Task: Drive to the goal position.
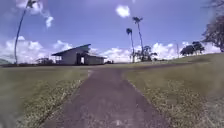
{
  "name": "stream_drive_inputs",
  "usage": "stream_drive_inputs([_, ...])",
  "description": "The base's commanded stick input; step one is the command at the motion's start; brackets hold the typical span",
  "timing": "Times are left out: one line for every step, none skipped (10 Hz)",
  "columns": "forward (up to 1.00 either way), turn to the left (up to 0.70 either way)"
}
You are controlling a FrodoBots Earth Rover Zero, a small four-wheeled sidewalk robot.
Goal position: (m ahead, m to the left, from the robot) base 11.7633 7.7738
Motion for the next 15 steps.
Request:
stream_drive_inputs([1.00,0.00])
stream_drive_inputs([1.00,0.00])
stream_drive_inputs([1.00,0.00])
stream_drive_inputs([1.00,0.00])
stream_drive_inputs([1.00,0.00])
stream_drive_inputs([1.00,0.00])
stream_drive_inputs([1.00,0.00])
stream_drive_inputs([1.00,0.00])
stream_drive_inputs([1.00,0.00])
stream_drive_inputs([1.00,0.00])
stream_drive_inputs([1.00,0.02])
stream_drive_inputs([1.00,0.24])
stream_drive_inputs([1.00,0.31])
stream_drive_inputs([1.00,0.22])
stream_drive_inputs([1.00,0.05])
